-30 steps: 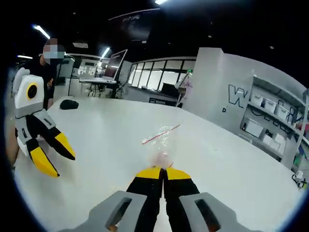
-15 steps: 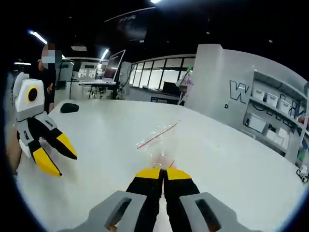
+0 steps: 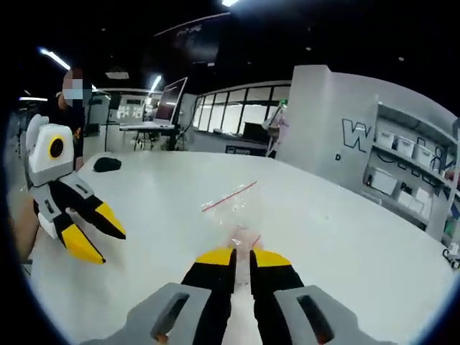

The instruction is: Open the resealable bag by pulling the two sides of the seal apart until the entire bag opening is separated and visibly accessible.

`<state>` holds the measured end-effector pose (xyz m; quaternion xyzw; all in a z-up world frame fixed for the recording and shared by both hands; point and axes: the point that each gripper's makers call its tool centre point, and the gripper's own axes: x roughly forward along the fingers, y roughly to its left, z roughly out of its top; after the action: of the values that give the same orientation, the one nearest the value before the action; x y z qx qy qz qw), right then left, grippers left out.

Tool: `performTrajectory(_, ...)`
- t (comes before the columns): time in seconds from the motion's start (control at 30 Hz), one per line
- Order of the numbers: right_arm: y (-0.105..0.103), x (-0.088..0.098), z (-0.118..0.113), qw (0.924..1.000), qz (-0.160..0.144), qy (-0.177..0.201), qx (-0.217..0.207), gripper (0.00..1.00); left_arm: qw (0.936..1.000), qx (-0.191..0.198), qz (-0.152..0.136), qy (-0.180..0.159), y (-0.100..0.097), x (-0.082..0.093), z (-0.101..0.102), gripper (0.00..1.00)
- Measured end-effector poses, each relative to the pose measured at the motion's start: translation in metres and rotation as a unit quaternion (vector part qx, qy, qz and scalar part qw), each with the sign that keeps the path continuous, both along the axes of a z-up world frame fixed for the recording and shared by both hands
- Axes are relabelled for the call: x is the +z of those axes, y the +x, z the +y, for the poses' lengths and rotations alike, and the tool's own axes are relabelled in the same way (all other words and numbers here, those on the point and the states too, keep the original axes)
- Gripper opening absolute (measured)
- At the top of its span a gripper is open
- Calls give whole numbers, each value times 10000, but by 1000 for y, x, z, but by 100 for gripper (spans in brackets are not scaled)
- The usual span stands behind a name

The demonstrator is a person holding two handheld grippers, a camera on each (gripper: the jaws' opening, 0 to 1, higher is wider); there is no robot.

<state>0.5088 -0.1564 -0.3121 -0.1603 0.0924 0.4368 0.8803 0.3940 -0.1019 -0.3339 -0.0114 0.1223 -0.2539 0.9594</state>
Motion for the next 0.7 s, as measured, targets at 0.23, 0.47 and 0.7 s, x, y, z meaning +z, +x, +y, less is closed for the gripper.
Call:
performTrajectory(0.23, 3, -4, -1, 10000, 17, -36, -23, 4, 10000, -4, 21, 20, 0, -2, -1, 26)
performTrajectory(0.47, -1, -5, -2, 10000, 69, -15, 21, 5, 10000, 7, 19, 21, 0, -2, 0, 26)
performTrajectory(0.7, -2, -8, 1, 9999, 107, -25, 55, 5, 10000, 4, 33, 48, -1, -3, 0, 26)
